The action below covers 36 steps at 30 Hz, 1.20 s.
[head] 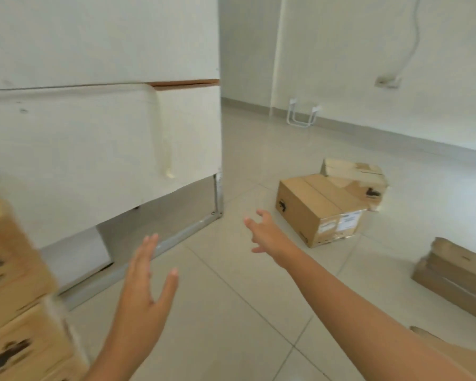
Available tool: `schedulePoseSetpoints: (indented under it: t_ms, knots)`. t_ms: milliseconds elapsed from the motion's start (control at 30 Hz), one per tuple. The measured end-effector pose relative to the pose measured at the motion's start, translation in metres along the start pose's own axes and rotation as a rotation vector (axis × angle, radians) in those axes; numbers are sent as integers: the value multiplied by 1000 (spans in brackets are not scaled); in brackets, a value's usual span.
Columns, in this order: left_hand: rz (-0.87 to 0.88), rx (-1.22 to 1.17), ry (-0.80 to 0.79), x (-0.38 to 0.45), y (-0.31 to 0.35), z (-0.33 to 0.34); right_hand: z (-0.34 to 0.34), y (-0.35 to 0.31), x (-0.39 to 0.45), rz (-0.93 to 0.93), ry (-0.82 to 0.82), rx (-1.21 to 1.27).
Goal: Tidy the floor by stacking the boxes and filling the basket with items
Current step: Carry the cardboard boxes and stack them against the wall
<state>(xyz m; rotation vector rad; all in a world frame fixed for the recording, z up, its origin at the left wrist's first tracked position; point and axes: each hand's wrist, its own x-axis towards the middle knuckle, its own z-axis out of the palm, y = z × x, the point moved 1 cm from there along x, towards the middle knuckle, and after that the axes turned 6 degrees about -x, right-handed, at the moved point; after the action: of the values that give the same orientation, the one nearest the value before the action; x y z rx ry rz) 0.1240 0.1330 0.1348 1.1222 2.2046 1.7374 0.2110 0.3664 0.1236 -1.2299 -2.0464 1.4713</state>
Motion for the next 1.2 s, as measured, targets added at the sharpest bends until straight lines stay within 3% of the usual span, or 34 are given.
schedulePoseSetpoints:
  t_ms: [100, 300, 467, 733, 1000, 1100, 1200]
  knots:
    - [15, 80, -274, 33, -2, 95, -62, 50, 25, 108, 121, 25]
    - [-8, 149, -570, 77, -18, 258, -151, 141, 67, 282, 216, 40]
    - [32, 305, -729, 103, -30, 356, -201, 196, 108, 362, 261, -10]
    - [101, 495, -791, 154, -65, 476, -235, 254, 161, 377, 231, -43]
    - [324, 866, -817, 206, -81, 571, -247, 273, 203, 233, 213, -221]
    - [328, 835, -671, 208, -82, 589, -252, 281, 211, 212, 204, -250]
    - [524, 988, -634, 207, -77, 596, -253, 295, 207, 262, 191, -257]
